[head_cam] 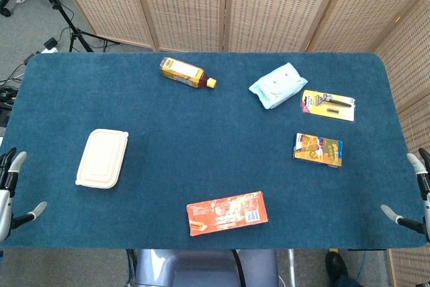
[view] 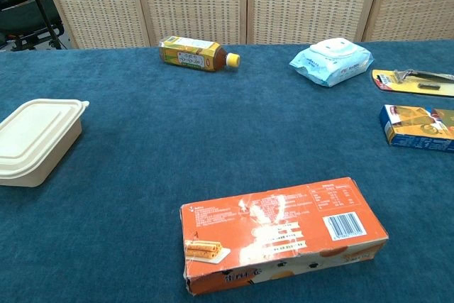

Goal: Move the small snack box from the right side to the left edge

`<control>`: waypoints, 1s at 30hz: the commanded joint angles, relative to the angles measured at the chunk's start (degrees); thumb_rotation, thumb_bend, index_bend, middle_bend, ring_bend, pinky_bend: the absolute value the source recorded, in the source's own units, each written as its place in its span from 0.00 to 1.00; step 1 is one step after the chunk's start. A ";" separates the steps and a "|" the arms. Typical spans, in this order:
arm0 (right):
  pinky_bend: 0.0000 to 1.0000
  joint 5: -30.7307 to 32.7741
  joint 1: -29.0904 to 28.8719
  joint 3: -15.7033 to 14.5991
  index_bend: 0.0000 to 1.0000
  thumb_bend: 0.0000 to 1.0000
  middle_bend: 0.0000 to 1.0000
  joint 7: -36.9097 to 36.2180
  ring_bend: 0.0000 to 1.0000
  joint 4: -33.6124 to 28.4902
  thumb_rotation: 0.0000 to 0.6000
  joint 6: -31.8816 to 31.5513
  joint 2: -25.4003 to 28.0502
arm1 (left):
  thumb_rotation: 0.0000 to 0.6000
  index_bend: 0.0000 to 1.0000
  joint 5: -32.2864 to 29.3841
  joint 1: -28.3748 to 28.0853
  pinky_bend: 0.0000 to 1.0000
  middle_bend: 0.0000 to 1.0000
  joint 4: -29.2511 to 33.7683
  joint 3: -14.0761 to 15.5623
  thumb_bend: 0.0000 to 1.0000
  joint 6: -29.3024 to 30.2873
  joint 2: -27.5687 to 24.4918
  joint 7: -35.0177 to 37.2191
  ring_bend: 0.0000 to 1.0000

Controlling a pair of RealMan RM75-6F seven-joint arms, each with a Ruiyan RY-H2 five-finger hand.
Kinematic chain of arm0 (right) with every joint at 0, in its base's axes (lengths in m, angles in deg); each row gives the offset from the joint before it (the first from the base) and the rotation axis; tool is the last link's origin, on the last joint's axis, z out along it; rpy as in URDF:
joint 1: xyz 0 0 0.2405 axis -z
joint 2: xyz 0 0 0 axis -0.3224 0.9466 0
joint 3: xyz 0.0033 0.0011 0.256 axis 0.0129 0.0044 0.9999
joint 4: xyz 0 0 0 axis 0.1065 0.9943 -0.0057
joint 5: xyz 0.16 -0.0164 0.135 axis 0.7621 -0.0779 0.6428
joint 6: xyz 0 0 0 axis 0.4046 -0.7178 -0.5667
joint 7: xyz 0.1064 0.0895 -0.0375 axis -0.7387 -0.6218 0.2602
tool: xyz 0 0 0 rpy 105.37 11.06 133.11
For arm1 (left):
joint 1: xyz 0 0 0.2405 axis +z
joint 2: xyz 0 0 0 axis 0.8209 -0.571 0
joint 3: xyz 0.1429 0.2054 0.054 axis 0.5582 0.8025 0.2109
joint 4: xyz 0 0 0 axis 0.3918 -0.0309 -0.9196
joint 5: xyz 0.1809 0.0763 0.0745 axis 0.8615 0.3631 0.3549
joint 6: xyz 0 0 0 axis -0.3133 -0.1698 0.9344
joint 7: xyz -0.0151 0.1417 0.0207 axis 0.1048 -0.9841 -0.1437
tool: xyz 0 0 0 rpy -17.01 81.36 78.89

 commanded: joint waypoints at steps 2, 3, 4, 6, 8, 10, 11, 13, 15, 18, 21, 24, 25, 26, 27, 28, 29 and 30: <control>0.00 0.18 -0.12 0.04 0.00 0.00 0.00 -0.10 0.00 0.12 1.00 0.27 -0.02 | 1.00 0.00 -0.11 0.00 0.00 0.00 0.02 -0.05 0.00 -0.05 0.00 -0.06 0.00; 0.00 0.39 -0.23 0.08 0.00 0.00 0.00 -0.15 0.00 0.23 1.00 0.54 -0.05 | 1.00 0.00 -0.12 0.01 0.00 0.00 -0.01 -0.06 0.00 -0.02 0.03 -0.09 0.00; 0.00 0.69 -0.46 0.12 0.00 0.00 0.00 -0.23 0.00 0.37 1.00 1.08 -0.10 | 1.00 0.00 -0.12 0.02 0.00 0.00 -0.02 -0.06 0.00 -0.01 0.07 -0.13 0.00; 0.00 0.74 -3.07 0.37 0.00 0.00 0.00 -2.09 0.00 1.56 1.00 5.49 0.51 | 1.00 0.00 -0.49 0.00 0.00 0.00 -0.07 -0.17 0.00 -0.14 0.17 -0.20 0.00; 0.00 0.45 -5.61 0.81 0.00 0.00 0.00 -3.17 0.00 2.66 1.00 9.21 1.38 | 1.00 0.00 -0.74 -0.06 0.00 0.00 -0.09 -0.38 0.00 -0.13 0.26 -0.39 0.00; 0.00 -1.30 -10.49 1.73 0.00 0.00 0.00 -6.50 0.00 4.45 1.00 15.07 2.32 | 1.00 0.00 -0.69 -0.11 0.00 0.00 0.06 -0.36 0.00 -0.22 0.36 -0.70 0.00; 0.00 -1.57 -12.11 2.00 0.00 0.00 0.00 -8.28 0.00 5.27 1.00 17.13 2.57 | 1.00 0.00 -0.69 -0.09 0.00 0.00 0.09 -0.38 0.00 -0.18 0.41 -0.87 0.00; 0.00 -2.15 -15.40 2.34 0.00 0.00 0.00 -10.82 0.00 6.67 1.00 21.49 2.88 | 1.00 0.00 -0.78 -0.06 0.00 0.00 0.11 -0.44 0.00 -0.10 0.58 -1.20 0.00; 0.00 -1.88 -18.94 2.74 0.00 0.00 0.00 -12.18 0.00 8.21 1.00 26.46 2.54 | 1.00 0.00 -1.12 -0.10 0.00 0.00 0.20 -0.63 0.00 -0.14 0.68 -1.43 0.00; 0.00 -0.41 -23.01 2.75 0.00 0.00 0.00 -11.29 0.00 10.36 1.00 33.19 0.99 | 1.00 0.00 -2.14 -0.42 0.00 0.00 0.39 -1.01 0.00 -0.84 0.68 -1.37 0.00; 0.00 1.33 -25.94 2.61 0.00 0.00 0.00 -8.90 0.00 13.15 1.00 38.09 -1.73 | 1.00 0.00 -3.64 -0.89 0.00 0.00 0.48 -1.56 0.00 -1.84 0.55 -1.36 0.00; 0.00 3.63 -28.71 2.26 0.00 0.00 0.00 -7.09 0.00 17.14 1.00 43.14 -5.52 | 1.00 0.00 -4.64 -1.21 0.00 0.00 0.52 -1.95 0.00 -2.45 0.47 -1.47 0.00; 0.00 4.26 -29.41 2.12 0.00 0.00 0.00 -6.94 0.00 18.02 1.00 44.52 -6.38 | 1.00 0.00 -4.80 -1.27 0.00 0.00 0.52 -2.02 0.00 -2.54 0.47 -1.49 0.00; 0.00 4.99 -30.26 1.95 0.00 0.00 0.00 -6.78 0.00 19.26 1.00 46.14 -7.47 | 1.00 0.00 -5.04 -1.35 0.00 0.00 0.51 -2.10 0.00 -2.68 0.48 -1.49 0.00; 0.00 5.32 -30.65 1.91 0.00 0.00 0.00 -6.66 0.00 19.96 1.00 46.78 -8.04 | 1.00 0.00 -5.17 -1.40 0.00 0.00 0.51 -2.13 0.00 -2.78 0.49 -1.50 0.00; 0.00 5.81 -31.18 1.86 0.00 0.00 0.00 -6.39 0.00 21.11 1.00 47.61 -8.96 | 1.00 0.00 -5.36 -1.46 0.00 0.00 0.54 -2.19 0.00 -2.91 0.48 -1.55 0.00; 0.00 6.32 -31.72 1.79 0.00 0.00 0.00 -5.98 0.00 22.37 1.00 48.46 -9.95 | 1.00 0.00 -5.50 -1.54 0.00 0.00 0.57 -2.23 0.00 -3.04 0.45 -1.62 0.00; 0.00 6.71 -32.05 1.76 0.00 0.00 0.00 -5.69 0.00 23.22 1.00 49.00 -10.62 | 1.00 0.00 -5.55 -1.57 0.00 0.00 0.61 -2.25 0.00 -3.08 0.44 -1.66 0.00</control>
